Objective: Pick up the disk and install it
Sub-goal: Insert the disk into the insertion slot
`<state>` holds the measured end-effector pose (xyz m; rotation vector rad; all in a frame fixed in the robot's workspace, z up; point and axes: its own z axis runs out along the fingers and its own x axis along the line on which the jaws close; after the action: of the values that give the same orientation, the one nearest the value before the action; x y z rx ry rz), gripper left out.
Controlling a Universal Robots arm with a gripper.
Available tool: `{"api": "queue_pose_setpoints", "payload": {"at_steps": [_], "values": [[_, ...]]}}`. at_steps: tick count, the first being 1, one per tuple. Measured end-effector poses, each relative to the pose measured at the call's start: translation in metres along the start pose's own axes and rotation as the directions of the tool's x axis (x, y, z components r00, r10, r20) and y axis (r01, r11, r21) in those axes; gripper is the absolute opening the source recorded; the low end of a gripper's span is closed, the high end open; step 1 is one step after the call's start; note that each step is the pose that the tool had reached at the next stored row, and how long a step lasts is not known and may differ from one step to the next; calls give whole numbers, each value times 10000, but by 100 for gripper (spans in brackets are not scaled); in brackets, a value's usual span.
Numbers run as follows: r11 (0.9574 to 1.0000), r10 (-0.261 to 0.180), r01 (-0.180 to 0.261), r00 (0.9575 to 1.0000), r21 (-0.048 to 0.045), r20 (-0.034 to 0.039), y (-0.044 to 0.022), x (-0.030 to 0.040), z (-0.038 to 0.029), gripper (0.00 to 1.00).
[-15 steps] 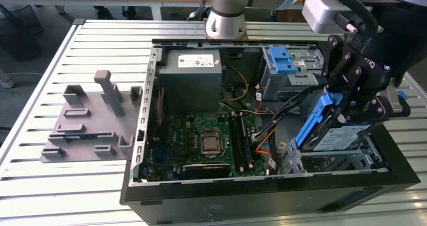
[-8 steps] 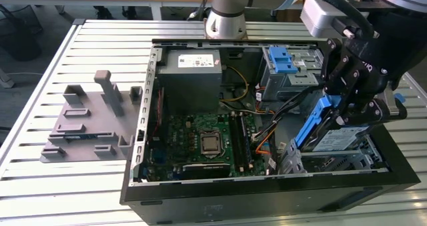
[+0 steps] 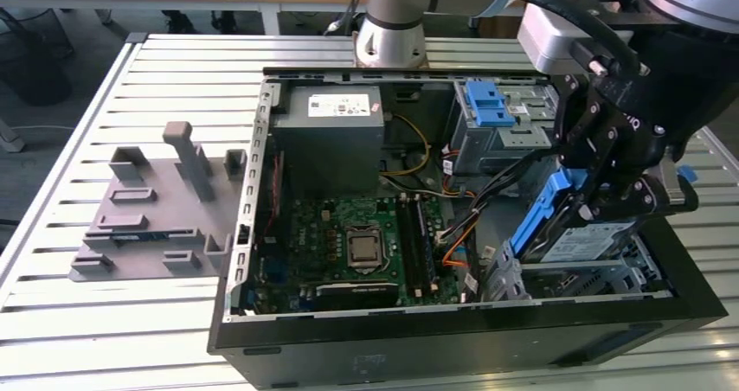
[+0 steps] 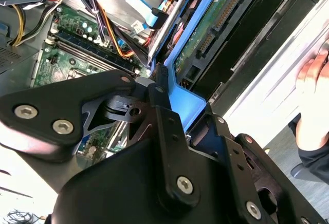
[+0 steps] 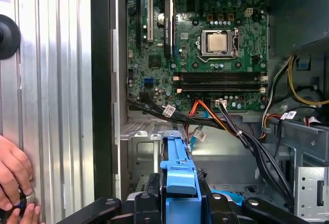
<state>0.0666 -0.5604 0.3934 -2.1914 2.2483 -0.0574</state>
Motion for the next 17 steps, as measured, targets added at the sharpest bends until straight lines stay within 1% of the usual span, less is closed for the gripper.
{"api": "queue_pose_setpoints", "payload": {"at_steps": [17], "values": [[10000, 0, 0, 10000, 0, -1, -1, -3, 100, 36]]}}
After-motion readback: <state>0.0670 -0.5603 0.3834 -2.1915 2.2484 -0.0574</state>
